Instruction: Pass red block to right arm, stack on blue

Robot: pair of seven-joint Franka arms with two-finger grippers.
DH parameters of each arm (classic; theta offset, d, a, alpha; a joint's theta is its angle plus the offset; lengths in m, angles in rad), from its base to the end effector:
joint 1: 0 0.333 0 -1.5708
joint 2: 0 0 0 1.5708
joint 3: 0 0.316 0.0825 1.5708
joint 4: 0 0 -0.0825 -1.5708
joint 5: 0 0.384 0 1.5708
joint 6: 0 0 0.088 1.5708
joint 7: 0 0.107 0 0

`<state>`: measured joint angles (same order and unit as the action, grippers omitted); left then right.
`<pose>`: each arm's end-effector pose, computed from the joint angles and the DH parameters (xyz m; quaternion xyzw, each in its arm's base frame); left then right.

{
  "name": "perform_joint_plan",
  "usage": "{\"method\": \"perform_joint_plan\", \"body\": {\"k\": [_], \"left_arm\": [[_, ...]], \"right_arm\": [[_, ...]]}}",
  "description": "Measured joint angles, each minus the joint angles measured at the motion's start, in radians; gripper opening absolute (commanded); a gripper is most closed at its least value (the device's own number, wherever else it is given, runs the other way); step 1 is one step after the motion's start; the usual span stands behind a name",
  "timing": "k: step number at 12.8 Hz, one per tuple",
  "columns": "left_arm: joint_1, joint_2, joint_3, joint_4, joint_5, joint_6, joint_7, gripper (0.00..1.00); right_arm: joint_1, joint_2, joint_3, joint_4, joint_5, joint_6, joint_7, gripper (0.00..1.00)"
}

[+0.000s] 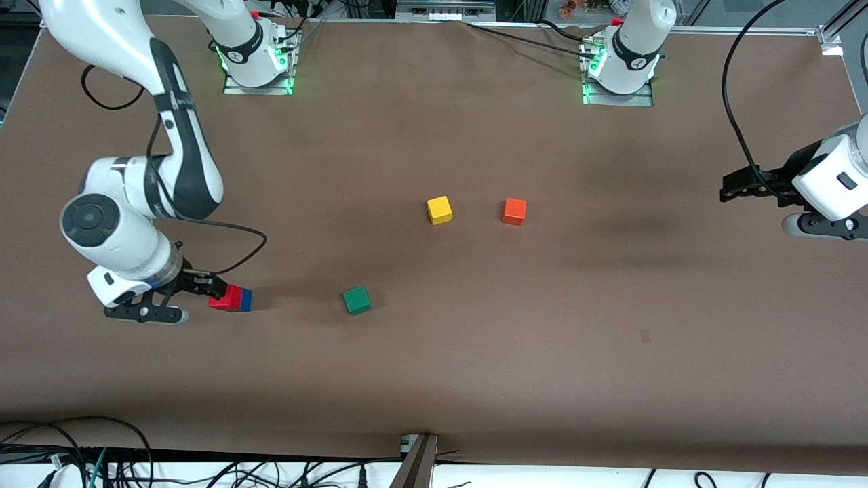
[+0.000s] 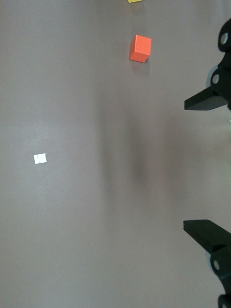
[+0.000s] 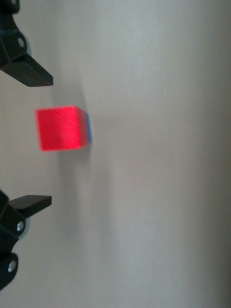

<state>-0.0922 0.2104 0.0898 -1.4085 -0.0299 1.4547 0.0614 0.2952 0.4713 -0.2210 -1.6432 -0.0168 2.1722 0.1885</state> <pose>0.6033 -0.0105 0.5692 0.9961 -0.0325 -0.0814 0.0079 0.6788 0.0679 0.3540 0.9971 -0.0391 0.0413 0.0515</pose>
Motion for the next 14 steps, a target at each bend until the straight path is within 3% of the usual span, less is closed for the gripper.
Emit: {"method": "perform_joint_plan", "body": {"k": [4, 14], "left_arm": [[-0.004, 0.001, -0.03, 0.001, 0.0, 0.0, -0.005, 1.0], [-0.005, 0.003, -0.028, 0.004, 0.0, 0.0, -0.006, 1.0]], "right_arm": [[0.002, -0.135, 0.009, 0.011, 0.051, -0.19, 0.0, 1.0], [-0.004, -0.466, 0.007, 0.013, 0.055, -0.618, 0.0, 1.0]]}}
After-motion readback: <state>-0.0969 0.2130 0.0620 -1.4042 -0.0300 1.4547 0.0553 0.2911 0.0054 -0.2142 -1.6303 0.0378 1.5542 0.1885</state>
